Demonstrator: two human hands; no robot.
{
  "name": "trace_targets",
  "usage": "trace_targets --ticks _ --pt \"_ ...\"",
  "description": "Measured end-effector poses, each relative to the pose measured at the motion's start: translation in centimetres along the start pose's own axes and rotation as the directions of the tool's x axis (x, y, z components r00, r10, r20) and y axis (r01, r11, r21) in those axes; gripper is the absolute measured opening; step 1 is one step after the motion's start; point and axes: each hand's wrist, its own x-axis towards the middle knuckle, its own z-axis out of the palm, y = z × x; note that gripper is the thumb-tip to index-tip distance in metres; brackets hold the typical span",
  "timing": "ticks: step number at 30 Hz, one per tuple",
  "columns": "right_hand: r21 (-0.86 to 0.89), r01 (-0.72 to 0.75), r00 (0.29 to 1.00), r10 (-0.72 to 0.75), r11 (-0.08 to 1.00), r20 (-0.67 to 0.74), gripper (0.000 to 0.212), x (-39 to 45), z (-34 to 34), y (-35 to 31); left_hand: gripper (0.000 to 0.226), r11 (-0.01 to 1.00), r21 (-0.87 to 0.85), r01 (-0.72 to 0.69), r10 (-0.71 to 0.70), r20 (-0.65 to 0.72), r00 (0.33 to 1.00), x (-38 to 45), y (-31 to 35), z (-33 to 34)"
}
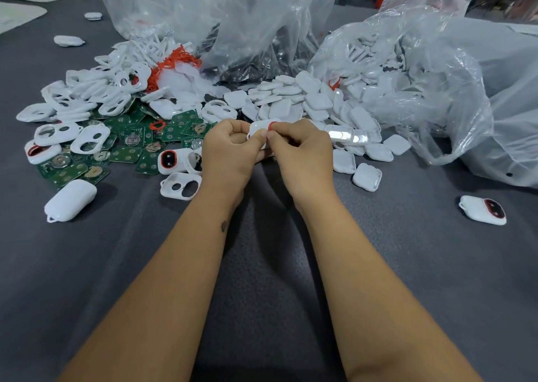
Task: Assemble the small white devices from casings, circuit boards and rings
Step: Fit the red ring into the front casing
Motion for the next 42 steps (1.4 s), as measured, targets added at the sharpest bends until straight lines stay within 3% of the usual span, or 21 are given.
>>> trace_targets --ticks 6,11,14,17,22,28,34,42 --pt "-0.073 0.041 0.998 -0.037 0.996 0.056 0.019 0.3 0.1 0.2 0.019 0.999 0.006 -0.034 0.034 -0.011 0.999 0.2 -0.3 -0.1" --pt "-0.307 0.239 0.964 -0.188 0.921 0.186 0.013 0.6 -0.2 0.4 0.019 0.999 0.025 -0.046 0.045 0.026 0.999 0.2 -0.5 -0.1" --pt "-0.250 0.177 0.974 -0.133 0.952 0.184 0.007 0.7 -0.5 0.4 0.019 0.995 0.075 -0.066 0.062 0.045 0.997 0.2 -0.6 -0.1" --pt "-0.126 0.077 0.980 -0.052 0.989 0.194 0.008 0.6 -1.0 0.2 0.016 0.999 0.010 -0.037 0.036 0.082 0.996 0.1 -0.5 -0.2" --pt "-0.134 0.036 0.982 -0.010 0.990 0.188 0.017 0.5 -0.7 0.4 0.012 0.999 -0.046 -0.008 0.013 0.110 0.994 0.1 -0.3 -0.2" --pt "-0.243 0.088 0.989 -0.056 0.966 0.136 0.017 0.4 0.6 0.6 0.012 0.977 0.211 -0.044 0.039 0.026 0.999 0.5 -1.0 0.0" --pt "-0.278 0.122 0.986 -0.085 0.953 0.142 0.018 0.4 0.8 0.9 0.015 0.929 0.361 -0.077 0.074 0.022 0.997 0.7 -1.0 0.1" --pt "-0.291 0.156 0.982 -0.117 0.944 0.148 0.014 0.3 0.9 0.8 0.015 0.911 0.402 -0.094 0.086 0.036 0.996 0.7 -0.9 0.1"
